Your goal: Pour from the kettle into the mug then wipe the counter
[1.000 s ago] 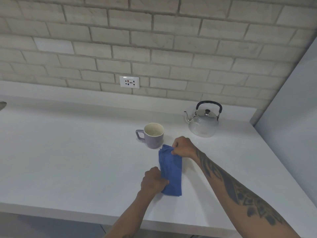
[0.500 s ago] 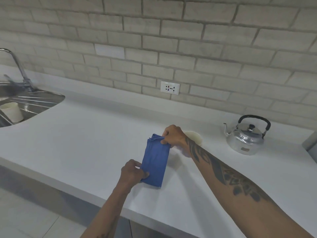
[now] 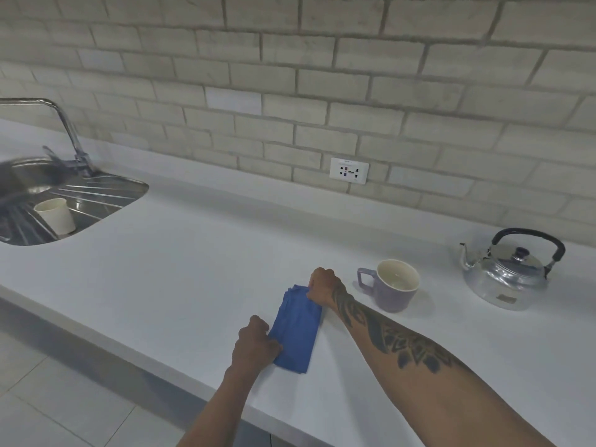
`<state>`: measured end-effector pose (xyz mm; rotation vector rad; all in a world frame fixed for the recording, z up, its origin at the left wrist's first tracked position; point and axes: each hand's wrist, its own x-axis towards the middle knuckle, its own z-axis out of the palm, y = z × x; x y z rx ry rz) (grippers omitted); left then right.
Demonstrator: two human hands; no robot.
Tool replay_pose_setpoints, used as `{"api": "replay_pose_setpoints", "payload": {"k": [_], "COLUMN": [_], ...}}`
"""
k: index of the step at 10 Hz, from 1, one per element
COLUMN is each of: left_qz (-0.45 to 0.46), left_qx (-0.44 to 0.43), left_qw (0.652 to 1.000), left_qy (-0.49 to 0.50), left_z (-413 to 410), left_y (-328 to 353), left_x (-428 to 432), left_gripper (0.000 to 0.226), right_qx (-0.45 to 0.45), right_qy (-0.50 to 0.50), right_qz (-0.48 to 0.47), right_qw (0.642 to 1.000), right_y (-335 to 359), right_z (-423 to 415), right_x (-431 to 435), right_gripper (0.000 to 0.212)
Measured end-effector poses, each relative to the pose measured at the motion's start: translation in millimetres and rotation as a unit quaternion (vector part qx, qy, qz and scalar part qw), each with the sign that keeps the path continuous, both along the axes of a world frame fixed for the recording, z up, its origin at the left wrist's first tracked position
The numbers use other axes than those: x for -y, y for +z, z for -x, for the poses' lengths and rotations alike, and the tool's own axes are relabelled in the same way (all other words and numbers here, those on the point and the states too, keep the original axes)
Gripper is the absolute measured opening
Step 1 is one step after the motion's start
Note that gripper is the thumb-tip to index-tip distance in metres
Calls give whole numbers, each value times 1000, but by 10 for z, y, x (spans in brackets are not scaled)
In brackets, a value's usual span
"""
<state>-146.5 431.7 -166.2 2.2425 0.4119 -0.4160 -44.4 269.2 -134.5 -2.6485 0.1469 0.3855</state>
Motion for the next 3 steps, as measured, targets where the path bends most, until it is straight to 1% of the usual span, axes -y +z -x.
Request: {"api": "replay_pose_setpoints", "payload": {"k": [2, 3], "left_qz": [-105, -142], "left_qx": [-13, 33], "left_qw": [993, 986], "left_qy": [-59, -82], "left_z": [-34, -137], "left_y": [106, 234], "left_x": [-29, -2], "left_gripper": [35, 40], "right_qx": [-16, 4], "right_qy": [40, 75], "right_qz": [65, 89], "right_qw": [997, 993], "right_y": [-98, 52], "right_z": [24, 20], "right_x": [50, 61], "right_gripper": [30, 35]}}
